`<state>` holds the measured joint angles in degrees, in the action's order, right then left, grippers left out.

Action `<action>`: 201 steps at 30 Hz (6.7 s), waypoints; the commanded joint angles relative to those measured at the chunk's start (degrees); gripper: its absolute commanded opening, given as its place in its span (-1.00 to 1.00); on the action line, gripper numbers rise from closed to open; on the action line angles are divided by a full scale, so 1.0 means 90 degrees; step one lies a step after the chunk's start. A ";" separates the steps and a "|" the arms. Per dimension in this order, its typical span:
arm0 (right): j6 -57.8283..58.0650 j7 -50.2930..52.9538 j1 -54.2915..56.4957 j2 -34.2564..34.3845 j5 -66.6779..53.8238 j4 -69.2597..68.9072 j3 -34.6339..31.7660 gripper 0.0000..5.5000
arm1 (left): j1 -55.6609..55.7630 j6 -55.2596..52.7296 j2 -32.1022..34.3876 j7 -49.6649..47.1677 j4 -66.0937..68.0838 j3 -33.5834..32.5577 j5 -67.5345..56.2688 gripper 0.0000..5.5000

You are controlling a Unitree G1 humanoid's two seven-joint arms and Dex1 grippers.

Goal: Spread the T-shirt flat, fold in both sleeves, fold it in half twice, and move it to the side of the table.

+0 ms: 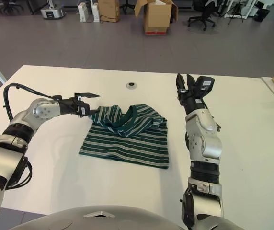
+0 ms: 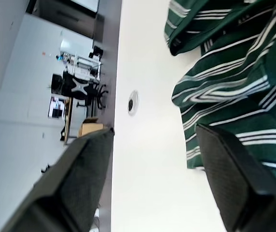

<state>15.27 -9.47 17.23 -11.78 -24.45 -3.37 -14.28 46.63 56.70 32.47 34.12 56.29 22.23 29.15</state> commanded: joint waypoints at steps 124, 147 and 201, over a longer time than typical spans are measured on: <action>0.1629 -0.9221 0.2037 -0.3410 0.1317 0.2881 0.5834 -0.99 | -0.1929 0.0147 0.0827 0.3263 -0.3383 0.3111 -0.1854 -1.00; 0.1553 -0.4349 0.4474 -0.2954 -0.0799 0.1259 0.0027 -0.99 | 0.2564 -0.4597 -0.0366 0.3248 -0.2499 -0.1887 -0.5629 -1.00; -0.0341 -0.3693 0.4340 -0.1492 0.1261 0.7152 0.2674 -0.99 | 0.1506 -0.5539 -0.2245 0.1465 0.1658 -0.0171 -0.3621 -1.00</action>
<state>19.40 -49.12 51.76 -29.62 -17.24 51.86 11.23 58.94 4.02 15.15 56.71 65.67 23.94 -5.47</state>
